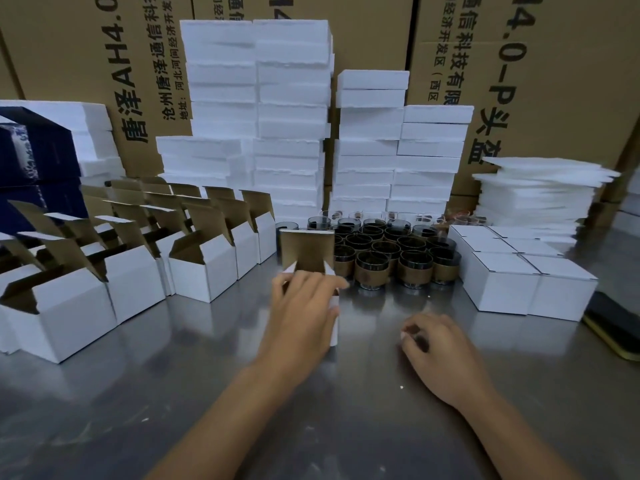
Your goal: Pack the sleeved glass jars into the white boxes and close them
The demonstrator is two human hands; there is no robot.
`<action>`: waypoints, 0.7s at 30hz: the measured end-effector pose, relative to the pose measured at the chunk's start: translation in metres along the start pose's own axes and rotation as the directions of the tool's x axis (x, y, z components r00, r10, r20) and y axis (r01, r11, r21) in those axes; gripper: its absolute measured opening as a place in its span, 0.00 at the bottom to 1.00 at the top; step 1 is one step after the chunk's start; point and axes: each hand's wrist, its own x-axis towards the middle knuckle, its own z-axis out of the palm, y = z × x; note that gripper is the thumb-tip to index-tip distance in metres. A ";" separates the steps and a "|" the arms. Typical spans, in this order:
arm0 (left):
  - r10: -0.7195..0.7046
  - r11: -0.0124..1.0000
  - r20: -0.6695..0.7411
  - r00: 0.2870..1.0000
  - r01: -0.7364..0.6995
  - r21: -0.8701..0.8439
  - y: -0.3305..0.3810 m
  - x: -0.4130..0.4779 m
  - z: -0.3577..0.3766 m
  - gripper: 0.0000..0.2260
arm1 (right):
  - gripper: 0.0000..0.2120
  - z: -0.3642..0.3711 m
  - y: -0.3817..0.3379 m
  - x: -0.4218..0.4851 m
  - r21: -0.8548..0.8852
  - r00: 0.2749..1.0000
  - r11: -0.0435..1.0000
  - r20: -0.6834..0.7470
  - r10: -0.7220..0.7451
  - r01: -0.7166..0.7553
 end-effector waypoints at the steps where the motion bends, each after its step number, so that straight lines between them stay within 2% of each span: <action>1: 0.024 1.000 0.005 1.000 -0.024 0.003 0.009 0.004 0.007 0.16 | 0.05 0.000 0.001 0.000 0.001 1.000 1.000 -0.001 0.007 -0.007; 5: 0.089 0.995 0.038 0.995 -0.090 0.032 0.031 0.012 0.025 0.17 | 0.04 0.003 0.004 0.003 0.005 1.000 1.000 0.010 0.009 -0.009; 10: 0.062 0.997 0.082 0.995 -0.066 0.046 0.030 0.011 0.036 0.22 | 0.05 0.008 0.009 0.009 0.040 0.999 0.999 0.030 -0.018 0.017; 16: 0.136 0.990 0.046 0.990 -0.134 -0.048 0.017 0.010 0.043 0.14 | 0.03 0.013 0.013 0.011 0.059 0.999 0.997 0.031 -0.043 0.041; 21: 0.180 0.971 -0.069 0.981 -0.188 -0.146 0.014 0.012 0.049 0.09 | 0.08 0.015 0.011 0.022 0.043 0.999 0.999 0.027 -0.021 0.020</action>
